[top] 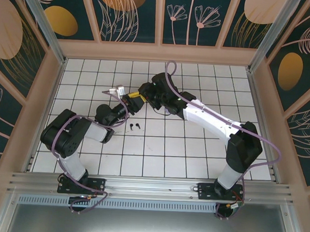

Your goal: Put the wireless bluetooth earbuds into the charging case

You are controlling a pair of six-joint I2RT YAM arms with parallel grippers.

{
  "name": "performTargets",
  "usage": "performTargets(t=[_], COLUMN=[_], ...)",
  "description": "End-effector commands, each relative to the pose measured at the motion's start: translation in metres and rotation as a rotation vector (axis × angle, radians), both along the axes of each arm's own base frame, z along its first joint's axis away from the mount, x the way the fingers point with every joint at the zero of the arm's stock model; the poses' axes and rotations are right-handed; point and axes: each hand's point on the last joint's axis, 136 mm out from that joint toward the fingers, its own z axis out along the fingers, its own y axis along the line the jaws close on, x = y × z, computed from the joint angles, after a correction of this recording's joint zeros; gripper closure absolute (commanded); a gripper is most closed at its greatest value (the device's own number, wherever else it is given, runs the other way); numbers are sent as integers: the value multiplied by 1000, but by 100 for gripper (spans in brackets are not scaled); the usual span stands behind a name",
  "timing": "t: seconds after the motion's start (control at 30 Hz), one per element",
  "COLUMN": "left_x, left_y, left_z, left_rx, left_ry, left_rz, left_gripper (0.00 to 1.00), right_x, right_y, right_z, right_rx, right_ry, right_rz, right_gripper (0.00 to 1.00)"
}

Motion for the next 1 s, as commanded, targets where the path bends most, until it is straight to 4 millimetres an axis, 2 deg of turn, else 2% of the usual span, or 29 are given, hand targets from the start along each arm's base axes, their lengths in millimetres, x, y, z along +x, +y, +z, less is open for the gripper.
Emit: performTargets(t=[0.0,0.37,0.43,0.53,0.73,0.97], left_x=[0,0,-1,-4,-6,-6], left_y=[-2,-4,-4,-3,-1,-5], left_z=[15,17,18,19,16,18], left_rx=[-41,-50,-53,-60,-59,-64], left_ry=[-51,-57,-57,-59,-54,-58], left_rz=[-7,-13,-15,-17,-9,-22], left_gripper=[48,70,70,63,69,91], right_x=[4,4,4,6,8,8], right_y=[11,10,9,8,7,8], right_z=[17,18,18,18,20,21], right_rx=[40,41,41,38,42,49], right_ry=[-33,-34,-35,-37,-40,-41], right_rz=[5,0,-4,-14,-20,-17], right_gripper=[55,55,55,55,55,55])
